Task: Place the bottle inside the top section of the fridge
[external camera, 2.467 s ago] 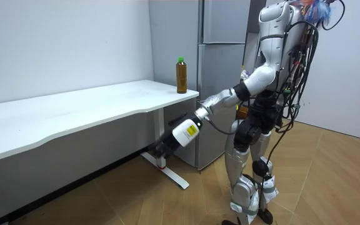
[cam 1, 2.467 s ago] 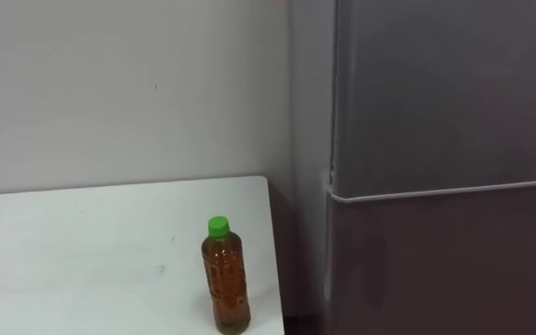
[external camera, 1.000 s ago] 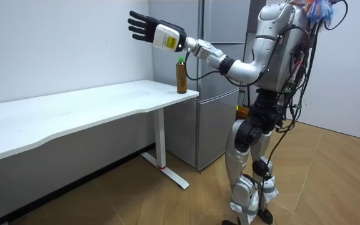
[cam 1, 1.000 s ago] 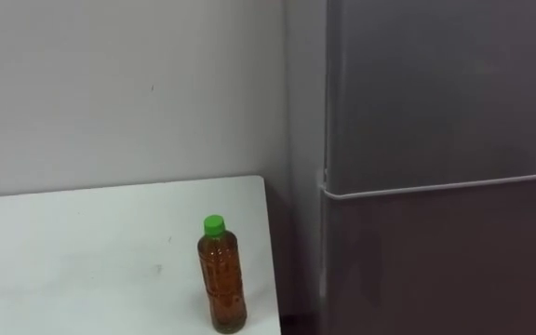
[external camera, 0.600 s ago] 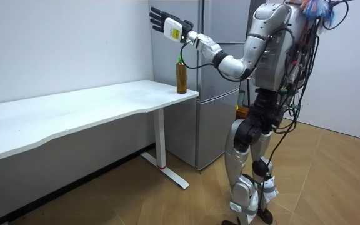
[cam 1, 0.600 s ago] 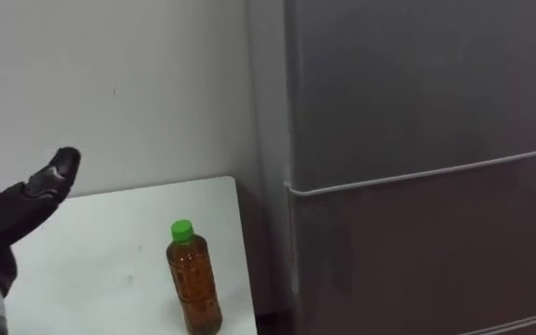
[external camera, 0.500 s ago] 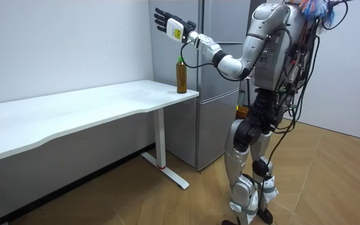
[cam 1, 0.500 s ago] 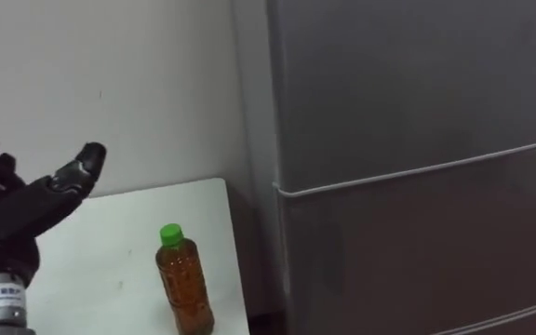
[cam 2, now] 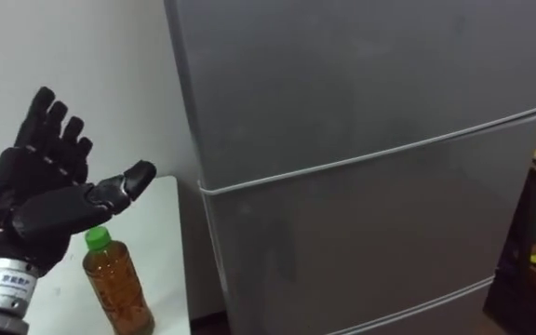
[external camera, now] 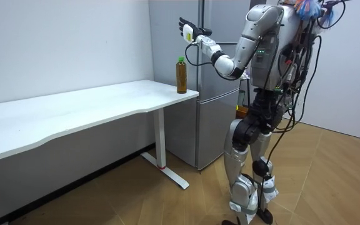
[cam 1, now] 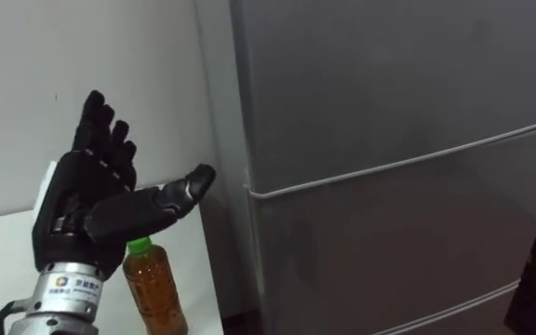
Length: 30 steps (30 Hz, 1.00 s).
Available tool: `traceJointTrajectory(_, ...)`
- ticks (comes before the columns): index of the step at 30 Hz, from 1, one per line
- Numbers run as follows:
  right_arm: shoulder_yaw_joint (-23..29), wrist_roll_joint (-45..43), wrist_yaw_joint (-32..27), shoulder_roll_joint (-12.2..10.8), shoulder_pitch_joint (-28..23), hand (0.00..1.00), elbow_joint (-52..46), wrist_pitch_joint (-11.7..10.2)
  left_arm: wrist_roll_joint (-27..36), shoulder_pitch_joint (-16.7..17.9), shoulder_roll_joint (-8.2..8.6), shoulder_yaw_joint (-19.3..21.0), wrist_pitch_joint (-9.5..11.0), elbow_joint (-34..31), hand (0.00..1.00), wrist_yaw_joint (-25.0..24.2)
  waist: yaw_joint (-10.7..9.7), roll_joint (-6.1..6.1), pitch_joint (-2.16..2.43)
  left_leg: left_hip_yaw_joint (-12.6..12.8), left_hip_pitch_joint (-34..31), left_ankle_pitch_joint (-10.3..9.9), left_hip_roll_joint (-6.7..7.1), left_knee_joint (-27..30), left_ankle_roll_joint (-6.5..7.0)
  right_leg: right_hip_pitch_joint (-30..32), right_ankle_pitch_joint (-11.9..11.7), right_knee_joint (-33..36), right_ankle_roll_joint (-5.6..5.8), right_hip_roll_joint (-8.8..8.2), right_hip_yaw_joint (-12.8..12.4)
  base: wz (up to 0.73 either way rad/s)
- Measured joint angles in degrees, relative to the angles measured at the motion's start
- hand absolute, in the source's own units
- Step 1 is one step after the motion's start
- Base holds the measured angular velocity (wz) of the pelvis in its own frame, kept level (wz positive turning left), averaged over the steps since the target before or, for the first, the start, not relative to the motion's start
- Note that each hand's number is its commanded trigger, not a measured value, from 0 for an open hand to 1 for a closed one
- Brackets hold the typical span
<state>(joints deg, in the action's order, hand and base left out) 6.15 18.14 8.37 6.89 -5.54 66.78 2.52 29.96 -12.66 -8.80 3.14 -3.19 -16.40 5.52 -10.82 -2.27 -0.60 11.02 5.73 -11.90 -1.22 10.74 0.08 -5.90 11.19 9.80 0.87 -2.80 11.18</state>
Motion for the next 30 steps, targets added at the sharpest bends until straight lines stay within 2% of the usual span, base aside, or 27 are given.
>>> traceJointTrajectory(6,-0.4,0.2,-0.1,0.2,-0.1,0.0,-0.1,0.1,-0.2,-1.4,0.45,-1.5,-2.1,0.0,0.0,-2.3,0.0,-0.53,0.33,0.6,-0.1,0.0,-0.03,0.0,0.0,0.1,0.0,-0.1,0.0,0.01,-0.1,-0.01)
traceJointTrajectory(12,-0.4,0.2,0.0,0.4,0.0,0.0,-0.1,0.2,-0.4,-3.1,0.34,-2.0,-3.9,0.0,0.0,-4.2,-0.1,-1.0,0.31,0.8,-0.4,0.0,-0.05,0.0,0.0,0.5,0.0,-0.1,-0.01,-0.02,0.0,-0.01)
traceJointTrajectory(16,-0.4,0.1,-0.1,0.5,0.5,0.0,0.0,0.2,-0.6,-4.1,0.28,-3.1,-4.0,0.0,0.0,-6.3,-0.3,-1.53,0.5,0.9,-1.1,0.0,-0.06,0.1,0.0,1.0,-0.1,-0.1,0.01,-0.05,0.2,0.0)
traceJointTrajectory(23,-0.4,0.1,-0.1,0.9,1.6,0.0,1.0,0.2,-0.8,-4.4,0.26,-4.1,-4.1,0.0,0.0,-8.6,-1.3,-2.11,0.06,1.1,-1.1,0.0,-0.06,0.1,0.0,1.1,-0.1,-0.2,0.02,-0.06,0.2,0.0)
traceJointTrajectory(30,-0.4,0.1,-0.1,1.0,1.7,0.0,1.1,0.1,-0.7,-4.5,0.21,-5.8,-4.1,0.0,0.0,-10.5,-1.7,-2.45,0.12,1.2,-1.2,0.0,-0.07,0.1,-0.01,1.1,-0.1,-0.3,0.01,-0.06,0.2,0.0)
